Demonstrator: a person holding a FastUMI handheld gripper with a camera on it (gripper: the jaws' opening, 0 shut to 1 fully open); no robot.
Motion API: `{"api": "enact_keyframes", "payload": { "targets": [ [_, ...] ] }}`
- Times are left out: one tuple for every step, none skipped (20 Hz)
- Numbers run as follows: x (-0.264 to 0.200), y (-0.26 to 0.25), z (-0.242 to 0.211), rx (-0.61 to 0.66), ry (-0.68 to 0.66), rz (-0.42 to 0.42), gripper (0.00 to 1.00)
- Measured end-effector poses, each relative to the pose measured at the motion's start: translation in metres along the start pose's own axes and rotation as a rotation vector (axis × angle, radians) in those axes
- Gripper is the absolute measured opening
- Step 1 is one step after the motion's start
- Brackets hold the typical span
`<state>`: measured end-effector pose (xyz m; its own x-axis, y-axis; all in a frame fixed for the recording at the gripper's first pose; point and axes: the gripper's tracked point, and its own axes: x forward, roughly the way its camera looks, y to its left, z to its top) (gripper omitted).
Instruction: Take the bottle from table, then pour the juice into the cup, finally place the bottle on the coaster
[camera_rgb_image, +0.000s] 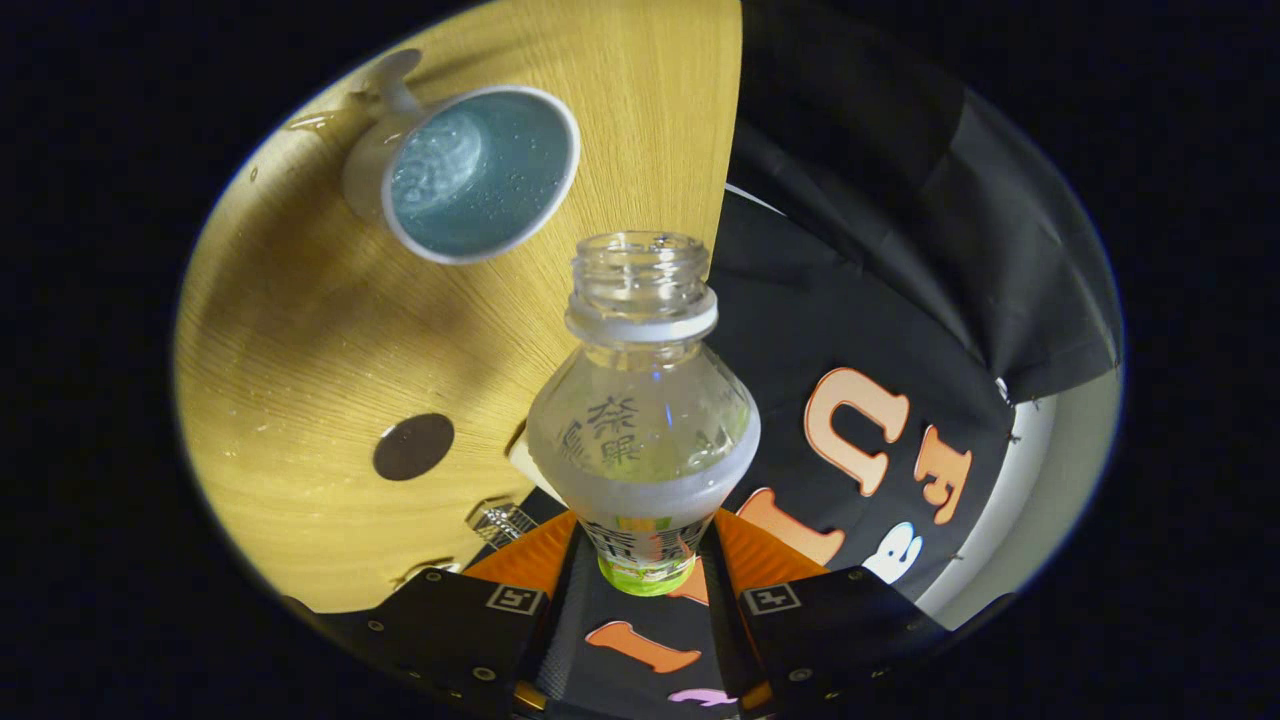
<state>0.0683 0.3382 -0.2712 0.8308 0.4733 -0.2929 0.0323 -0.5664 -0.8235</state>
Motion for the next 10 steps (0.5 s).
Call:
{"api": "enact_keyframes", "payload": {
  "targets": [
    [0.0,0.005,-0.002,0.047,0.007,0.022,0.58],
    [-0.001,0.011,-0.004,0.095,0.019,0.046,0.58],
    [-0.004,0.018,-0.006,0.15,0.033,0.075,0.58],
    [-0.005,0.024,-0.006,0.21,0.042,0.099,0.58],
    [-0.008,0.028,-0.007,0.274,0.047,0.119,0.58],
    [-0.008,0.031,-0.007,0.338,0.05,0.137,0.58],
    [-0.011,0.032,-0.006,0.399,0.053,0.152,0.58],
    [-0.013,0.035,-0.006,0.454,0.053,0.173,0.58],
    [-0.016,0.035,-0.006,0.5,0.061,0.185,0.58],
    [-0.02,0.032,-0.009,0.548,0.072,0.186,0.58]
  ]
}}
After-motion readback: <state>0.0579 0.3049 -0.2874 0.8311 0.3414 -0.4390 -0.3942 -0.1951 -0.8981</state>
